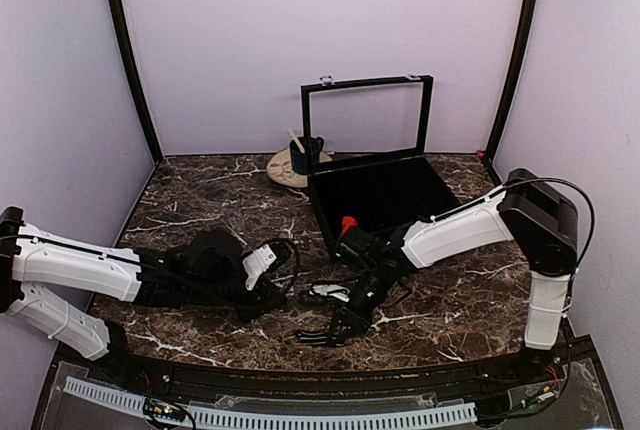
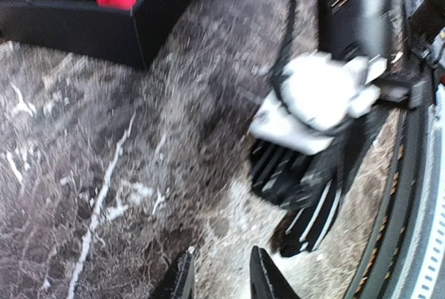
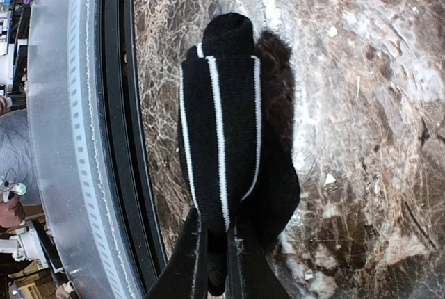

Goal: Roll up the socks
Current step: Roll the sock at the center of the board, then pick up the sock from the center of the board.

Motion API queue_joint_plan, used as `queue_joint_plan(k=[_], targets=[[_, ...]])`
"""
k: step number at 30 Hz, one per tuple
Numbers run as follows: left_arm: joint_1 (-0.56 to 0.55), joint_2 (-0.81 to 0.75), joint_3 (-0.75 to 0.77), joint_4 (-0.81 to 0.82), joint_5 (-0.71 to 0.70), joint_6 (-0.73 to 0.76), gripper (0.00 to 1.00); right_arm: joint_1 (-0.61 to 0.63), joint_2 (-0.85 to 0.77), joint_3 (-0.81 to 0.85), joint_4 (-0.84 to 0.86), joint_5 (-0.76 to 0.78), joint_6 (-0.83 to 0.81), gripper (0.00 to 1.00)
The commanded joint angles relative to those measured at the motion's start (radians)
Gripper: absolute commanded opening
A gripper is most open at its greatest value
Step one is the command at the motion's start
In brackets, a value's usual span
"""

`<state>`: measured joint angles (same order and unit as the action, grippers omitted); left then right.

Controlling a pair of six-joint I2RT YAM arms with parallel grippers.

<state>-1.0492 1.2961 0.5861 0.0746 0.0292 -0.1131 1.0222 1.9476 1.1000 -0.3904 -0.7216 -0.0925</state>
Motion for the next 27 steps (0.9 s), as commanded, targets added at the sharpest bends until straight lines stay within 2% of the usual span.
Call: queue_joint_plan(k=[1,13,27], targets=[[-0.037,-0.055,-0.026,0.052,-0.022,0.026,0.31,-0.01,0.072,0.022,-0.082,0.023,0.003,0.0],[-0.154,0.008,-0.02,0.1,0.03,0.13,0.35,-0.031,0.143,0.143,-0.161,-0.015,-0.022,0.0],[-0.21,0.188,0.072,0.069,0.04,0.243,0.37,-0.033,0.147,0.135,-0.179,-0.036,-0.028,0.0]])
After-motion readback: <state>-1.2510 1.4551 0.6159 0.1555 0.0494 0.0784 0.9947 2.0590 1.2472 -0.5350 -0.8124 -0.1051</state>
